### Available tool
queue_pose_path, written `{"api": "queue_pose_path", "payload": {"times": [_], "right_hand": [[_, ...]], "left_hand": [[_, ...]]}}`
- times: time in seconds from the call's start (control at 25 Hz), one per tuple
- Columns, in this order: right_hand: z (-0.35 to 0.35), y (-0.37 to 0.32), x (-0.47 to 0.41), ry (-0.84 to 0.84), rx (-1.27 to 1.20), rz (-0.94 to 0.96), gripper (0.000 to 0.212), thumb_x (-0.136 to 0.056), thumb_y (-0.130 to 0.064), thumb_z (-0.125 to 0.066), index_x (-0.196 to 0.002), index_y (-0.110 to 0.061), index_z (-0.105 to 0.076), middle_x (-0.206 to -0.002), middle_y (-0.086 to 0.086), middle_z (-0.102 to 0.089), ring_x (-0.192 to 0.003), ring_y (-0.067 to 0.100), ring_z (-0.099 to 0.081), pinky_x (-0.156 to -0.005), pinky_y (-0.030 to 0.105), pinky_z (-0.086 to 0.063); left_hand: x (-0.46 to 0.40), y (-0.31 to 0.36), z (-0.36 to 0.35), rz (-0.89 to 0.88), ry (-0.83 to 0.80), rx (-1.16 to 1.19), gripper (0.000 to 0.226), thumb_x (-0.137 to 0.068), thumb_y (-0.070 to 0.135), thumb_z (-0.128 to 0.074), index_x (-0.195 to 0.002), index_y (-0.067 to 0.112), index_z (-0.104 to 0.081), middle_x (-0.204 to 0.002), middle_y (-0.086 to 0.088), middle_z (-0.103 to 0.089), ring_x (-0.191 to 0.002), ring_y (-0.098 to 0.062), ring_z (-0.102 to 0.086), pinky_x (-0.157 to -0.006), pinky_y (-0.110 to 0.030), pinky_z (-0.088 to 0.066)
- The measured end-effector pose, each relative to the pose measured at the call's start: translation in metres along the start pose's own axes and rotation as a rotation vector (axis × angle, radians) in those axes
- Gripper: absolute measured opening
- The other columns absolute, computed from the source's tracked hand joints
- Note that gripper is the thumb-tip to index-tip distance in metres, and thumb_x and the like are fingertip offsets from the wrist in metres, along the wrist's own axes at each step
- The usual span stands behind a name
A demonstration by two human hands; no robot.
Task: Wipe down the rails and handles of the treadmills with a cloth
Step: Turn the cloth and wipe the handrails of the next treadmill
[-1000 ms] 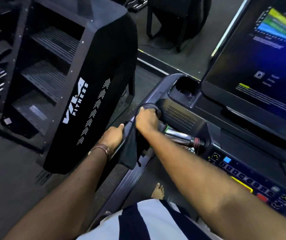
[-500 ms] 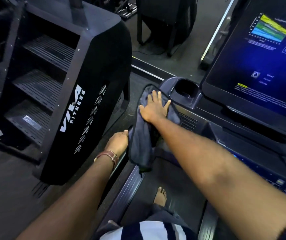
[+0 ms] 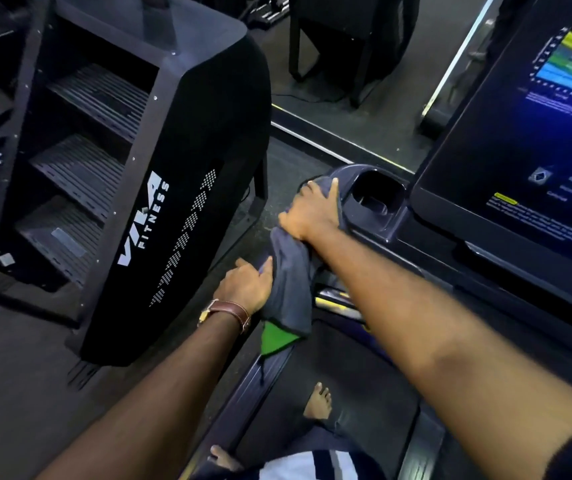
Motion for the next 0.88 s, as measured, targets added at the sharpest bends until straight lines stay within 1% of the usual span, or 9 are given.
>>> {"api": "queue_pose_path", "payload": {"times": [0.12, 0.2, 0.32, 0.44, 0.52, 0.6, 0.68, 0.8, 0.88], "right_hand": [[-0.009, -0.032, 0.020, 0.052, -0.109, 0.328, 0.053, -0.092, -0.051, -0.028, -0.097, -0.021, -0.071, -0.106, -0.001, -0.069, -0.117, 0.021, -0.053, -0.115, 0.057, -0.001], [-0.002, -0.013, 0.017, 0.080, -0.148, 0.411, 0.051, -0.096, -0.048, -0.025, -0.101, -0.023, -0.069, -0.109, -0.004, -0.068, -0.119, 0.018, -0.052, -0.117, 0.057, -0.002], [0.003, 0.044, -0.045, 0.004, 0.032, 0.113, 0.047, -0.092, -0.042, -0.031, -0.102, -0.018, -0.070, -0.113, 0.003, -0.068, -0.122, 0.028, -0.050, -0.110, 0.071, -0.002], [0.005, 0.085, -0.085, -0.256, 0.050, -0.189, 0.055, -0.075, -0.043, -0.038, -0.117, -0.022, -0.065, -0.128, 0.004, -0.062, -0.128, 0.035, -0.044, -0.102, 0.075, -0.003], [0.004, 0.088, -0.090, -0.438, 0.060, -0.232, 0.058, -0.067, -0.047, -0.044, -0.119, -0.029, -0.063, -0.132, 0.001, -0.058, -0.127, 0.035, -0.047, -0.095, 0.074, -0.018], [-0.004, 0.069, -0.080, -0.593, 0.146, -0.151, 0.049, -0.062, -0.063, -0.052, -0.093, -0.028, -0.068, -0.109, -0.007, -0.066, -0.104, 0.025, -0.061, -0.083, 0.057, -0.042], [-0.015, 0.030, -0.063, -0.639, 0.043, -0.022, 0.047, -0.071, -0.066, -0.060, -0.084, -0.022, -0.070, -0.093, -0.003, -0.069, -0.082, 0.022, -0.062, -0.071, 0.037, -0.046], [-0.029, -0.042, -0.033, -0.550, -0.157, 0.256, 0.034, -0.086, -0.038, -0.062, -0.111, -0.017, -0.070, -0.119, 0.005, -0.067, -0.111, 0.026, -0.061, -0.079, 0.033, -0.043], [-0.028, -0.054, -0.021, -0.506, -0.023, 0.369, 0.050, -0.089, -0.049, -0.048, -0.127, -0.019, -0.062, -0.135, -0.001, -0.059, -0.128, 0.024, -0.052, -0.096, 0.037, -0.040]], "left_hand": [[-0.011, 0.021, -0.006, -0.003, -0.041, 0.016, 0.058, -0.086, 0.048, -0.035, -0.116, 0.003, -0.058, -0.122, -0.027, -0.058, -0.109, -0.044, -0.056, -0.089, -0.041, -0.045], [-0.016, 0.025, -0.003, 0.000, -0.018, 0.032, 0.063, -0.087, 0.054, -0.033, -0.112, 0.003, -0.061, -0.119, -0.027, -0.060, -0.106, -0.044, -0.057, -0.088, -0.041, -0.045], [-0.023, 0.027, -0.001, -0.027, 0.011, 0.040, 0.057, -0.090, 0.053, -0.035, -0.103, 0.005, -0.064, -0.111, -0.027, -0.063, -0.102, -0.045, -0.059, -0.083, -0.041, -0.046], [-0.021, 0.024, 0.005, -0.029, 0.084, 0.018, 0.054, -0.087, 0.054, -0.036, -0.096, 0.011, -0.066, -0.102, -0.024, -0.066, -0.094, -0.044, -0.061, -0.069, -0.036, -0.041], [-0.018, 0.024, 0.008, -0.023, 0.120, 0.019, 0.055, -0.086, 0.056, -0.035, -0.095, 0.011, -0.066, -0.098, -0.022, -0.067, -0.090, -0.043, -0.062, -0.066, -0.034, -0.039], [-0.018, 0.025, 0.009, -0.018, 0.128, -0.001, 0.040, -0.086, 0.040, -0.042, -0.094, 0.008, -0.065, -0.097, -0.022, -0.068, -0.088, -0.042, -0.063, -0.066, -0.033, -0.042], [-0.020, 0.025, 0.010, -0.008, 0.119, -0.043, 0.029, -0.082, 0.024, -0.046, -0.097, 0.006, -0.063, -0.099, -0.022, -0.067, -0.089, -0.043, -0.064, -0.069, -0.036, -0.048], [-0.021, 0.023, 0.009, -0.017, 0.128, -0.068, 0.031, -0.084, 0.019, -0.047, -0.107, 0.001, -0.059, -0.104, -0.025, -0.065, -0.096, -0.044, -0.063, -0.077, -0.039, -0.050], [-0.021, 0.022, 0.011, -0.017, 0.153, -0.039, 0.031, -0.085, 0.015, -0.046, -0.107, -0.002, -0.059, -0.105, -0.028, -0.064, -0.097, -0.045, -0.062, -0.076, -0.040, -0.049]]}}
Point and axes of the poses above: each hand's wrist, its own x-axis away from the middle knuckle, its own z-axis out of the back of the hand, y = z × x, the point moved 10 cm from there along -x, towards the middle knuckle
